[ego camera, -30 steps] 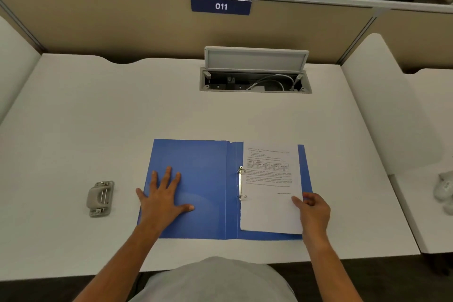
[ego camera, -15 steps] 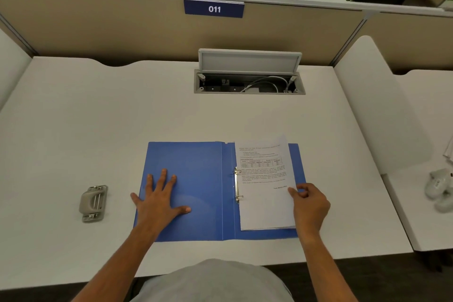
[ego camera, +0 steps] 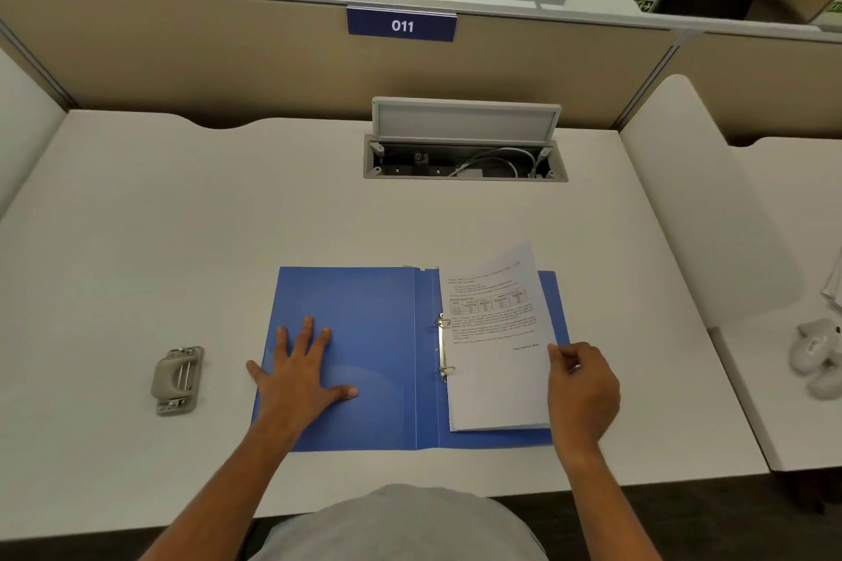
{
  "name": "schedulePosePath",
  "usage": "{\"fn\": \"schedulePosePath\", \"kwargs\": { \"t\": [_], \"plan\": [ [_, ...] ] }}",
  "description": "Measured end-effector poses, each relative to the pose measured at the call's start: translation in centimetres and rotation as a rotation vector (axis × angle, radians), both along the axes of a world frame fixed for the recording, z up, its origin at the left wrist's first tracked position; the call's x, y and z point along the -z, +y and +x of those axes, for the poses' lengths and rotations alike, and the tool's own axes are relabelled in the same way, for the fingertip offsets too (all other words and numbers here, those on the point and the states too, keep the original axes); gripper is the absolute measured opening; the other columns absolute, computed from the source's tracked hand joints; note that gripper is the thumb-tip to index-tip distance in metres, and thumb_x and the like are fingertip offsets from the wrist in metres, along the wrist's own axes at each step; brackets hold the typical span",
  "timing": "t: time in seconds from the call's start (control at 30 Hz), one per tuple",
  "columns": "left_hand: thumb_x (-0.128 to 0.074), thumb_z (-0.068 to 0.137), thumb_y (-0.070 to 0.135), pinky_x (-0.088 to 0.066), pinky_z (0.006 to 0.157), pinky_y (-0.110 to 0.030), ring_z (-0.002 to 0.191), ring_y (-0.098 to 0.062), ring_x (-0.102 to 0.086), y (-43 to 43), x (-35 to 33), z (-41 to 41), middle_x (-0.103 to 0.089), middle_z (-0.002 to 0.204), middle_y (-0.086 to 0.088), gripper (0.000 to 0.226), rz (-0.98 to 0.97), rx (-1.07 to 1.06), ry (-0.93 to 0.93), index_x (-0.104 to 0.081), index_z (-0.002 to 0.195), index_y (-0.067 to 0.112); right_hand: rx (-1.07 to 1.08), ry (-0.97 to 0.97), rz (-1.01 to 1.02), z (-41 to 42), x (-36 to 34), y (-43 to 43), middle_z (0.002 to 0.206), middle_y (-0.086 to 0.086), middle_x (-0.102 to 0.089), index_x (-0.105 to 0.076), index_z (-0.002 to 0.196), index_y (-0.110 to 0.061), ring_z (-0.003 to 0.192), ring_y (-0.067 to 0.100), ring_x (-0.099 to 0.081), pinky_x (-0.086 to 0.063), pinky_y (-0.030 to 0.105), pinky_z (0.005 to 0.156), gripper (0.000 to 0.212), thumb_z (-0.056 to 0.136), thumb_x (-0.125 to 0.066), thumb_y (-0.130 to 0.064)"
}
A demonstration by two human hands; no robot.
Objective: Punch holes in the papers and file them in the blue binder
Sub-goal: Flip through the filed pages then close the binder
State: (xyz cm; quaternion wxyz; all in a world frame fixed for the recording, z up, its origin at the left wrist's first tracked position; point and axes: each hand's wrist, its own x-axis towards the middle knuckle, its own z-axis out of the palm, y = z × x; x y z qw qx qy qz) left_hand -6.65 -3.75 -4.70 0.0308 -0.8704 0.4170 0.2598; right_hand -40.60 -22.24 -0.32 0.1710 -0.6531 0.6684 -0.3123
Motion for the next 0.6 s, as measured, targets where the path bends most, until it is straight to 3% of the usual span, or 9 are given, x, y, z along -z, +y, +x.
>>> {"fn": "schedulePosePath", "kwargs": {
  "t": [0.33, 0.5, 0.6],
  "plan": [
    [-0.057, 0.072, 0.091, -0.017, 0.115, -0.081, 0.162, -0.034, 0.011, 0.0, 0.3, 0.0, 0.013, 0.176, 0.008, 0.12, -0.001, 0.002, -0.007, -0.005, 0.165, 0.039, -0.046, -0.05, 0.118, -0.3, 0.2, 0.6, 0.081, 0.005, -0.074, -0.072, 0.089, -0.012, 0.069, 0.018, -0.069, -0.062, 0.034, 0.065, 0.017, 0.104, -0.067, -0.019],
    [-0.057, 0.071, 0.092, -0.016, 0.115, -0.081, 0.162, -0.034, 0.012, 0.1, 0.6, 0.1, 0.013, 0.176, 0.009, 0.119, -0.01, -0.005, -0.002, -0.006, 0.165, 0.04, -0.013, 0.028, 0.075, -0.1, -0.6, 1.0, 0.085, 0.003, -0.076, -0.075, 0.1, -0.011, 0.067, 0.017, -0.066, -0.05, 0.022, 0.063, 0.011, 0.1, -0.072, -0.021],
    [-0.057, 0.071, 0.092, -0.015, 0.115, -0.081, 0.162, -0.034, 0.012, 0.1, 0.7, 0.1, 0.013, 0.176, 0.008, 0.12, -0.014, -0.005, -0.001, -0.005, 0.165, 0.039, -0.002, 0.096, 0.002, 0.6, -2.0, 1.3, 0.09, 0.008, -0.078, -0.075, 0.099, -0.013, 0.072, 0.019, -0.065, -0.049, 0.026, 0.065, 0.011, 0.096, -0.077, -0.023]
  ]
}}
